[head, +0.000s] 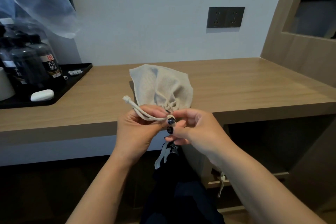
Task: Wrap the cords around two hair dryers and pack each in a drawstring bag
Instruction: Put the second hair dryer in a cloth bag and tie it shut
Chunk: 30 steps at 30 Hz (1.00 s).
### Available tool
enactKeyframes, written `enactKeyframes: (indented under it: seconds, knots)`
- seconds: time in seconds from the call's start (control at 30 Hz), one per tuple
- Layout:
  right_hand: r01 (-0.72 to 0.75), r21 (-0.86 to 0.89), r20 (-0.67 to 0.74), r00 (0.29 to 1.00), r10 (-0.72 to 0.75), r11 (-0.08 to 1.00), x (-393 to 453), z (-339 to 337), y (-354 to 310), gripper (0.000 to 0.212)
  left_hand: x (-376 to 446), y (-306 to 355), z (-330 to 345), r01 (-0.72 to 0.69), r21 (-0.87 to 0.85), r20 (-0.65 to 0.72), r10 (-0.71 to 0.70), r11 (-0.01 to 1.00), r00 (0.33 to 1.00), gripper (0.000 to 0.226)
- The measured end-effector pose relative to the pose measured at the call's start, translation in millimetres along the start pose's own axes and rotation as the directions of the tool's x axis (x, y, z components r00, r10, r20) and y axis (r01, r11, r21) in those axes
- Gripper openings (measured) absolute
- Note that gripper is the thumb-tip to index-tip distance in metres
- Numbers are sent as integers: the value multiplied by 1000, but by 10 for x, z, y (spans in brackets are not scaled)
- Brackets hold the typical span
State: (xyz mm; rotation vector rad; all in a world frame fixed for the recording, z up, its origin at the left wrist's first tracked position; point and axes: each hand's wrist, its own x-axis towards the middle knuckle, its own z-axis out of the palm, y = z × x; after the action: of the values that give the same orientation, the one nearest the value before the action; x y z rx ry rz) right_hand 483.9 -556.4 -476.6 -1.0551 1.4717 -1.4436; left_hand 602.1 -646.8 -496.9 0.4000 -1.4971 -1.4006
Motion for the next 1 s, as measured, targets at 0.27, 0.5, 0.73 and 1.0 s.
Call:
enactKeyframes:
  seconds: [0.27,0.5,0.73,1.0]
  knots:
    - [-57,102,64,997,51,993,24,52,-3,35,-25,7,-104,-37,43,-31,38,998,999,15]
    - [-210,135,250,953,172,968,33,-1,-89,36,0,104,-149,112,90,-51,-108,990,993,8]
    - [-254,-62,349,901,259,965,141,-47,-199,34,70,123,-188,146,104,28,-150,984,988,12]
    - [-238,-197,269,920,285,951,191,4,-194,24,44,25,-223,158,50,6,-158,986,987,15]
